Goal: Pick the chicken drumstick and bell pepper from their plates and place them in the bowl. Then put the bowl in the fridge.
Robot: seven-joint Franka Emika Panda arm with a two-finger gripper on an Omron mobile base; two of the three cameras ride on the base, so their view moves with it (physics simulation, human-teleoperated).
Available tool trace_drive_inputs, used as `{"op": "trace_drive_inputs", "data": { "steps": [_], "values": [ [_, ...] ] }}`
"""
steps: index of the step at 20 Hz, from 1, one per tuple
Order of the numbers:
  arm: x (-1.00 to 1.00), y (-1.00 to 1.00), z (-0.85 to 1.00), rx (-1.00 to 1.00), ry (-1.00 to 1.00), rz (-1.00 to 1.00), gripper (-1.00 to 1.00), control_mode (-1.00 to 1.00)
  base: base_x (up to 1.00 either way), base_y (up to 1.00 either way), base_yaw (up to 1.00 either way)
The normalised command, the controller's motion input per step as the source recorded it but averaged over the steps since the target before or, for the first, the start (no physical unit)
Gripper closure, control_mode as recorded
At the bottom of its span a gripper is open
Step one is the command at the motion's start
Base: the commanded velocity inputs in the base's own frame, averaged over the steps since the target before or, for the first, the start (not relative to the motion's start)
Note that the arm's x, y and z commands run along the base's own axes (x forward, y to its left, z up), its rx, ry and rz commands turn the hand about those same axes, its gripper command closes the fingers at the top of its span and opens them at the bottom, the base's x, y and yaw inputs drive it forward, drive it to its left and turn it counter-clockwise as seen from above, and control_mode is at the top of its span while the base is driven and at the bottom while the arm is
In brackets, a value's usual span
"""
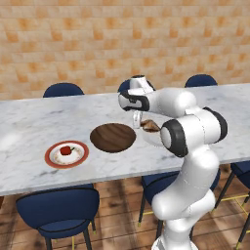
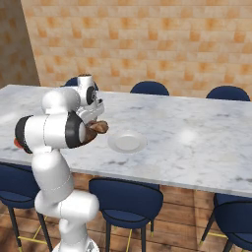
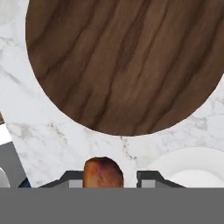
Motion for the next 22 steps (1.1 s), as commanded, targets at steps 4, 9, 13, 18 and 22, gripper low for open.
{"op": "trace_drive_inputs", "data": {
  "steps": [4,9,13,18,22],
  "values": [
    [-0.09,0.63,0.01,0.07,-0.07,0.0,1.0,-1.0,0.0,0.0,0.0],
    [0.06,0.69,0.0,0.01,-0.02,0.0,1.0,-1.0,0.0,0.0,0.0],
    [0.23,0.62,-0.01,0.0,0.0,0.0,1.0,-1.0,0.0,0.0,0.0],
    [0.29,0.39,-0.09,0.0,0.0,0.06,1.0,-1.0,0.0,0.0,0.0],
    [0.34,0.24,-0.24,0.02,0.0,0.08,1.0,-1.0,0.0,0.0,0.0]
  ]
}}
